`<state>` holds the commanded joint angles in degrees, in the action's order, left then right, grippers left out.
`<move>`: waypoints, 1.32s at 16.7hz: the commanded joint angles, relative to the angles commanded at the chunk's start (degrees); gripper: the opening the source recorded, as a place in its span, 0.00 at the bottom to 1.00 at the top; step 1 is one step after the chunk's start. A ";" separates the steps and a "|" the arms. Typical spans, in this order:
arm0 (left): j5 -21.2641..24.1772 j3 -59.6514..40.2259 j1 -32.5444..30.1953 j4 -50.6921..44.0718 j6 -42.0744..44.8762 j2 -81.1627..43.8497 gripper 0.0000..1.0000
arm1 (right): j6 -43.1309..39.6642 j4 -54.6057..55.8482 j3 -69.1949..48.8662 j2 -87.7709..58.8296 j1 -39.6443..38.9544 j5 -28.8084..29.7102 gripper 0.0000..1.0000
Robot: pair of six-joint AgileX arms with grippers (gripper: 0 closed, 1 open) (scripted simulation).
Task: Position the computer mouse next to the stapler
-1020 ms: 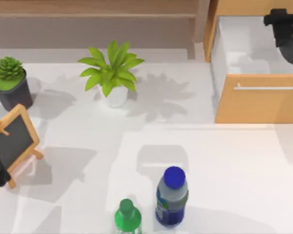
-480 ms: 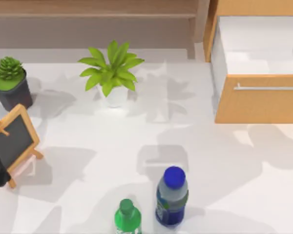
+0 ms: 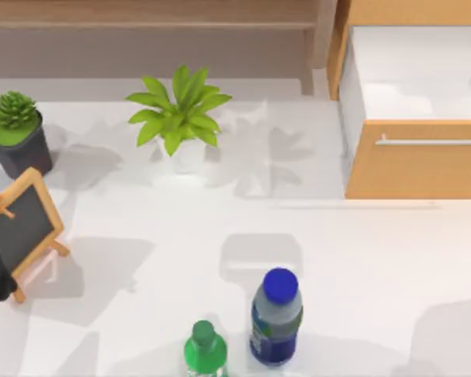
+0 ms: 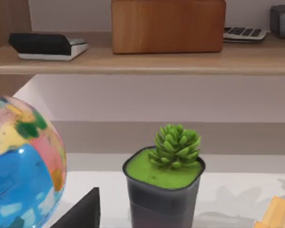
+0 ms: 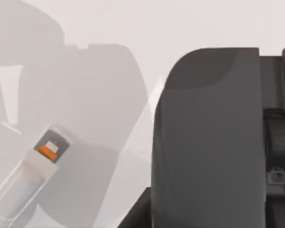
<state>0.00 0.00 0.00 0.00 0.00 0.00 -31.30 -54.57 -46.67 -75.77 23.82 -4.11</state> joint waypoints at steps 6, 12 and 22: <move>0.00 0.00 0.00 0.00 0.00 0.00 1.00 | 2.17 4.78 13.56 7.49 5.57 1.30 0.00; 0.00 0.00 0.00 0.00 0.00 0.00 1.00 | 2.53 4.98 14.19 7.76 5.71 1.31 0.00; 0.00 0.00 0.00 0.00 0.00 0.00 1.00 | 1.02 14.69 8.18 8.12 6.21 -4.16 0.00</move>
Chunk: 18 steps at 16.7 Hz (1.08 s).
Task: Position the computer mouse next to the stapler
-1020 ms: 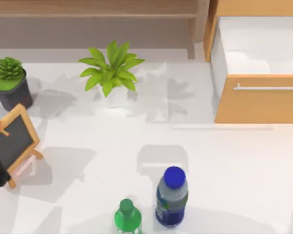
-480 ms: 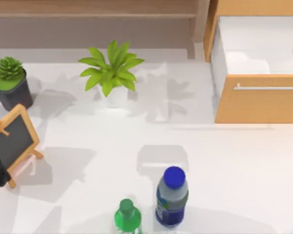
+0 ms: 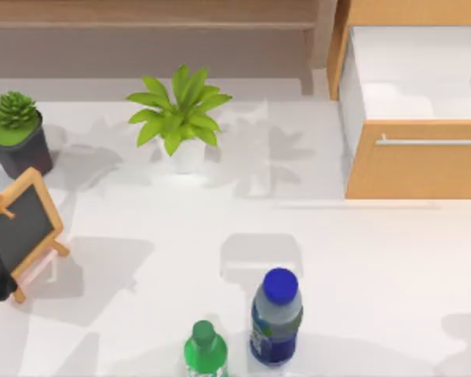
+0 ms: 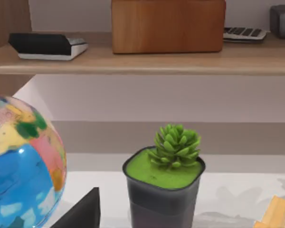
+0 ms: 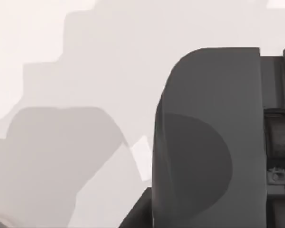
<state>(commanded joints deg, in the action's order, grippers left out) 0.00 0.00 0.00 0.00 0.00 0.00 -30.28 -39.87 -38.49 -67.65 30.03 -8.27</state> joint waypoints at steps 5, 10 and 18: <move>0.00 0.00 0.00 0.00 0.00 0.00 1.00 | -0.03 1.54 -0.12 -1.05 -0.08 -0.64 0.00; 0.00 0.00 0.00 0.00 0.00 0.00 1.00 | 0.79 -2.22 3.31 -1.85 -0.38 2.57 0.00; 0.00 0.00 0.00 0.00 0.00 0.00 1.00 | 1.78 -4.94 8.52 -2.32 -0.56 5.56 0.00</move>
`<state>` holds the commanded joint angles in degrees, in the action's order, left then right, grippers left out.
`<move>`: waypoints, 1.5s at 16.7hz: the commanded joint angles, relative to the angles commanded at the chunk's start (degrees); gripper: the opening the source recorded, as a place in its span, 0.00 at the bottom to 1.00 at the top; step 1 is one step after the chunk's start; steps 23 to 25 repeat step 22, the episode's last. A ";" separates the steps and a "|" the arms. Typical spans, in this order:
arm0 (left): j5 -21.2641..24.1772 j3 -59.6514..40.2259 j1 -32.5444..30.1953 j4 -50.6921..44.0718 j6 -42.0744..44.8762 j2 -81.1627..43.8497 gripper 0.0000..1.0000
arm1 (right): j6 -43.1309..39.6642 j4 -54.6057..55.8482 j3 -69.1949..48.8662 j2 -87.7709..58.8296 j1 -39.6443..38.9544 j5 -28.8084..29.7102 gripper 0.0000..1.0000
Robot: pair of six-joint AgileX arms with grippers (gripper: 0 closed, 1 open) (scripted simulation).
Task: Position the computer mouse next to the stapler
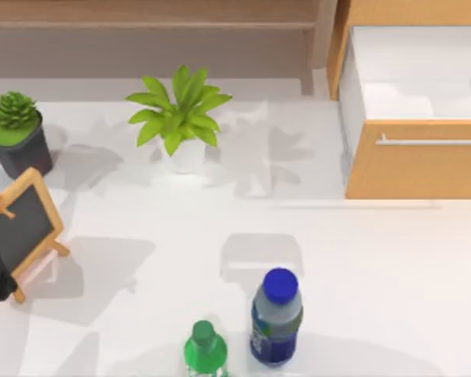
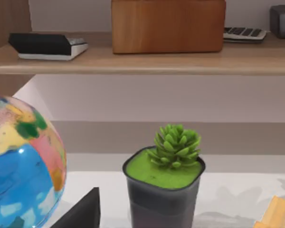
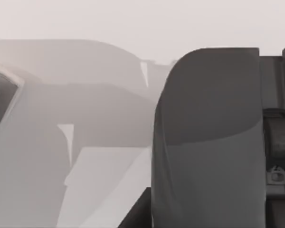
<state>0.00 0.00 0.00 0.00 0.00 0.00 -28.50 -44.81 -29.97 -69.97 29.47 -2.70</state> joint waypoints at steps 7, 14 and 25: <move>0.00 0.00 0.00 0.00 0.00 0.00 1.00 | 0.00 0.00 0.00 0.00 0.00 0.00 0.30; 0.00 0.00 0.00 0.00 0.00 0.00 1.00 | 0.00 0.00 0.00 0.00 0.00 0.00 0.83; 0.00 0.00 0.00 0.00 0.00 0.00 1.00 | 0.00 0.00 0.00 0.00 0.00 0.00 1.00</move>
